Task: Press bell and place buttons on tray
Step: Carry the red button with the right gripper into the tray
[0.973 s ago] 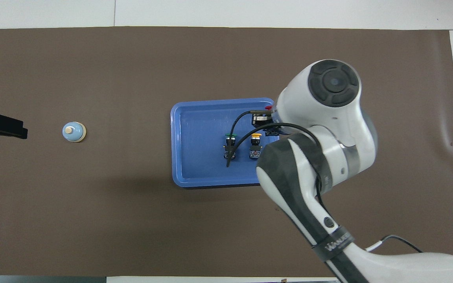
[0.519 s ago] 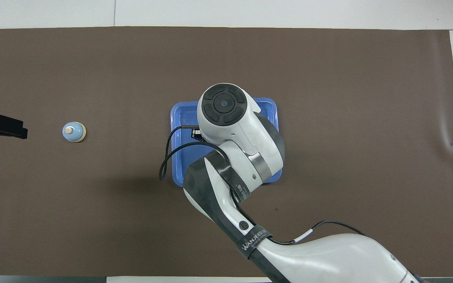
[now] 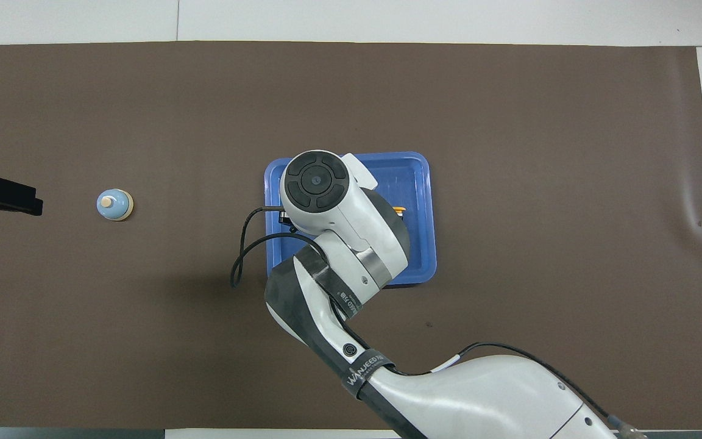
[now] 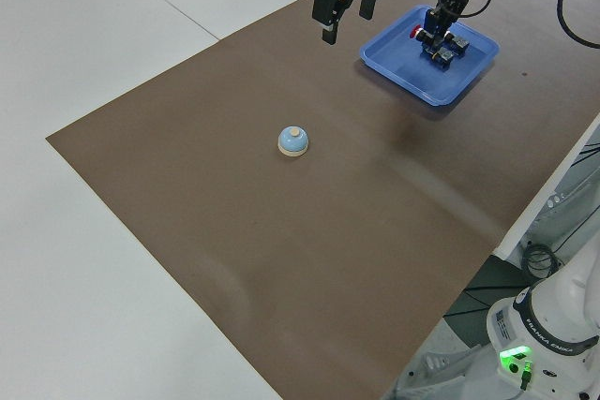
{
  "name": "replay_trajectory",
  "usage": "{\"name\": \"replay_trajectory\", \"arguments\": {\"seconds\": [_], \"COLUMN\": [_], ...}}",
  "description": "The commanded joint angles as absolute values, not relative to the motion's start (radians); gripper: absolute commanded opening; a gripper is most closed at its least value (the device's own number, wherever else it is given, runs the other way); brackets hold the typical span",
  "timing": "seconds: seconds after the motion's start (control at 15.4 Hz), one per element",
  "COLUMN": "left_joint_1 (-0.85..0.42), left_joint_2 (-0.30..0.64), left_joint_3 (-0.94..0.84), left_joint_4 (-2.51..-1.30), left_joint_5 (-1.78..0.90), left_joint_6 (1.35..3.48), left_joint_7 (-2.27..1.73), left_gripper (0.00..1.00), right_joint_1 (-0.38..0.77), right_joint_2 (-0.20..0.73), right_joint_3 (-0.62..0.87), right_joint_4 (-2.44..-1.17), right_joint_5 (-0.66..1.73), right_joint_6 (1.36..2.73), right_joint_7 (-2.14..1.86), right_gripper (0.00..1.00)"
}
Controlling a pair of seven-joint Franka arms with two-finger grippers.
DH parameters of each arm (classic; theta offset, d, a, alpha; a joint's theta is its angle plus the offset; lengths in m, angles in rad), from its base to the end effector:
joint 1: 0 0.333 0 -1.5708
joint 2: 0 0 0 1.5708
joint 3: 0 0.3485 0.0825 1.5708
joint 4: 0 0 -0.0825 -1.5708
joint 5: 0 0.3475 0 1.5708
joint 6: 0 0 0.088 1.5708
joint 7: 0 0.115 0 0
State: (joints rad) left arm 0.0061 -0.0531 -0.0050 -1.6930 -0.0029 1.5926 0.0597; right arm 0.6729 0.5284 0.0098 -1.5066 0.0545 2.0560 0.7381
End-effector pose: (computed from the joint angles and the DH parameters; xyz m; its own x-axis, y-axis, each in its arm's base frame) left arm 0.4987 0.0001 0.6247 0.9972 -0.0585 -0.0470 -0.0583 -0.9983 0.0054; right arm 0.5302 0.4338 0.3976 0.9965 -0.0810 -0.0211 -0.0821 -0.9952 -0.0533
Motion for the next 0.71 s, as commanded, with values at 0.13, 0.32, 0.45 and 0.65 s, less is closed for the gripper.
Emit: {"name": "replay_trajectory", "arguments": {"seconds": [0.13, 0.32, 0.45, 0.65], "left_joint_1": [0.003, 0.003, 0.003, 0.003], "left_joint_2": [-0.066, -0.066, -0.066, -0.066], "left_joint_3": [-0.005, -0.005, -0.005, -0.005], "left_joint_4": [-1.704, -1.704, -1.704, -1.704], "left_joint_5": [0.014, 0.014, 0.014, 0.014], "left_joint_6": [1.589, 1.589, 1.589, 1.589], "left_joint_7": [0.048, 0.048, 0.048, 0.048], "left_gripper": [1.0, 1.0, 1.0, 1.0], "right_joint_1": [0.678, 0.698, 0.698, 0.698], "right_joint_2": [0.514, 0.525, 0.526, 0.522], "right_joint_3": [0.011, 0.009, 0.011, 0.011], "right_joint_4": [-1.588, -1.588, -1.591, -1.626], "right_joint_5": [0.064, 0.064, 0.064, 0.064], "right_joint_6": [2.134, 2.149, 2.152, 2.187], "right_joint_7": [0.753, 0.778, 0.784, 0.804], "right_gripper": [0.2, 0.2, 0.21, 0.39]}}
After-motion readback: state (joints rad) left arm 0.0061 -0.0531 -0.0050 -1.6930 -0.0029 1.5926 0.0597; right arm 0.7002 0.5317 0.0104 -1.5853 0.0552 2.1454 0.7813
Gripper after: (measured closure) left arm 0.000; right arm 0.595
